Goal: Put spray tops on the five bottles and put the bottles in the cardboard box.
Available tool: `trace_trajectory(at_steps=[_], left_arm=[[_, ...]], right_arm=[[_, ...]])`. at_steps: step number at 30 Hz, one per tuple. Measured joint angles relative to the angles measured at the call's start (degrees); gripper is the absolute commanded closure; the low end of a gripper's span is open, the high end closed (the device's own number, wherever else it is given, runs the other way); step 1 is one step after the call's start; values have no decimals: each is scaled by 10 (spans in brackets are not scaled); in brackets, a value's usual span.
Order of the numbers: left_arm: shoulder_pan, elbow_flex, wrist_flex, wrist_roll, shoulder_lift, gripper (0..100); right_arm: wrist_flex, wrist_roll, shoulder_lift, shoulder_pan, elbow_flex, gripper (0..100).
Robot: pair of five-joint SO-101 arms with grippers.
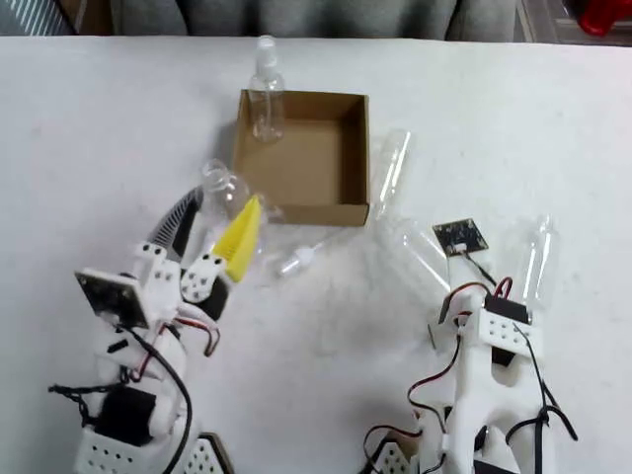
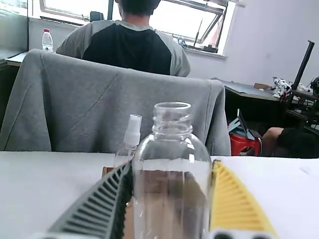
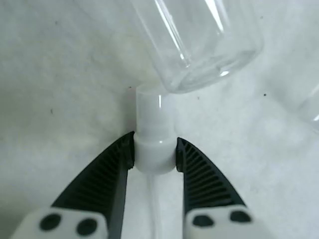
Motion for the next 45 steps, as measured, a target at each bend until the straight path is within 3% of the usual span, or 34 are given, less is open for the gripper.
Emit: trace_trajectory(at_steps=[9, 20, 29, 37, 41, 45], left_arm=[[0, 87, -45, 0, -1, 977], [0, 87, 12, -1, 0, 977], [0, 87, 12, -1, 0, 977], [0, 87, 25, -1, 0, 977], [0, 87, 25, -1, 0, 977], [0, 87, 25, -1, 0, 977]], right_arm=[[0, 0, 0, -3, 0, 983], [3, 0, 1, -27, -135, 983], [3, 0, -15, -157, -288, 983], [1, -149, -166, -289, -300, 983], [-66, -160, -228, -378, -300, 983], [-198, -161, -243, -425, -289, 983]])
